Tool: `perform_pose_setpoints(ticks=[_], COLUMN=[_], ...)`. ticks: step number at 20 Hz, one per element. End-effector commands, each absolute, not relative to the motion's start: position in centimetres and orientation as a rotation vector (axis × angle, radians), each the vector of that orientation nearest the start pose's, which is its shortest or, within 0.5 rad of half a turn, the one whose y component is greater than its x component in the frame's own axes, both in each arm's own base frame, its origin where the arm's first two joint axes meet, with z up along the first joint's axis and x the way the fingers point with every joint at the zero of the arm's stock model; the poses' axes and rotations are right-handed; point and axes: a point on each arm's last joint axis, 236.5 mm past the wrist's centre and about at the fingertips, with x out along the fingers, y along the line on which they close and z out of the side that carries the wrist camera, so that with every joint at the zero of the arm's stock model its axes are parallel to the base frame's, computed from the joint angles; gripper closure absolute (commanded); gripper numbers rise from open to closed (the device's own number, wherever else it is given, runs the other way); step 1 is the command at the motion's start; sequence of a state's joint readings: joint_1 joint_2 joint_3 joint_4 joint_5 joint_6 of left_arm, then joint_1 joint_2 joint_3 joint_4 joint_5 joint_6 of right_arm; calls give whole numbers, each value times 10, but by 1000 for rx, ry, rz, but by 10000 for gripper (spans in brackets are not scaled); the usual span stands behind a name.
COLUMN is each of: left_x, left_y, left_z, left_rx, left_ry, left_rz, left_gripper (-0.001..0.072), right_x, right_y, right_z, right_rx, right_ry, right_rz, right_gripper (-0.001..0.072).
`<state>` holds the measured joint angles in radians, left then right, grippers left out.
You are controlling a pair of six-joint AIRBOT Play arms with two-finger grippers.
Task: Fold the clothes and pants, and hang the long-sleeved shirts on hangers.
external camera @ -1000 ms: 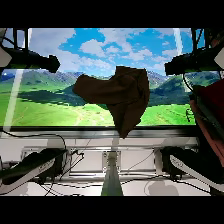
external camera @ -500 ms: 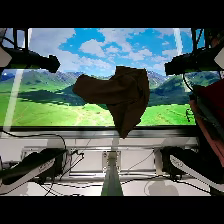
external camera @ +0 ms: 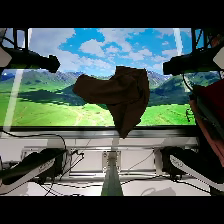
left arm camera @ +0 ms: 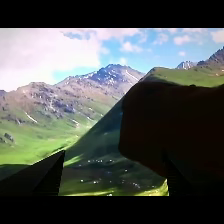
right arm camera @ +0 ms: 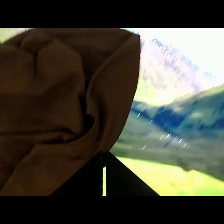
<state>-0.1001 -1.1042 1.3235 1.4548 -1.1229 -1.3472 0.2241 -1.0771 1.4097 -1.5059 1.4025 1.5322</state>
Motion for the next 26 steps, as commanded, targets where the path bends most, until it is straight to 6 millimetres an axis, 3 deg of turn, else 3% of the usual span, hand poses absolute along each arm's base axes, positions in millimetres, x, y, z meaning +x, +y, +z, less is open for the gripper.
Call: perform_pose_setpoints(ticks=[1, 2, 3, 4, 5, 6, 13, 15, 18, 20, 22, 23, 26], left_x=[403, 403, 403, 403, 403, 403, 410, 412, 413, 414, 415, 415, 415], left_y=[-65, -65, -65, -65, -65, -65, -65, -66, -66, -66, -66, -66, -66], left_z=[148, 148, 148, 148, 148, 148, 131, 124, 118, 115, 112, 112, 111], left_rx=[158, 158, 158, 158, 159, 159, 157, 157, 156, 156, 156, 156, 156], left_ry=[883, 883, 883, 883, 883, 882, 924, 939, 955, 963, 968, 970, 971], left_rz=[-268, -268, -268, -268, -267, -267, -269, -270, -271, -271, -272, -272, -272], left_gripper=[4, 4, 4, 4, 3, 4, 4, 4, 4, 4, 4, 4, 4], right_x=[304, 295, 290, 288, 289, 291, 272, 262, 255, 256, 259, 258, 257], right_y=[119, 132, 146, 159, 169, 175, 215, 218, 217, 214, 200, 191, 174], right_z=[111, 94, 77, 61, 46, 30, -60, -78, -94, -100, -103, -105, -105], right_rx=[-14, 35, 103, 171, 240, 293, 236, 197, 188, 179, 116, 90, 12], right_ry=[1282, 1327, 1348, 1360, 1363, 1373, 1576, 1625, 1673, 1679, 1669, 1675, 1679], right_rz=[373, 414, 451, 473, 484, 459, 320, 284, 219, 200, 167, 136, 101], right_gripper=[688, 679, 536, 250, 25, 23, 39, 91, 98, 202, 328, 356, 638])
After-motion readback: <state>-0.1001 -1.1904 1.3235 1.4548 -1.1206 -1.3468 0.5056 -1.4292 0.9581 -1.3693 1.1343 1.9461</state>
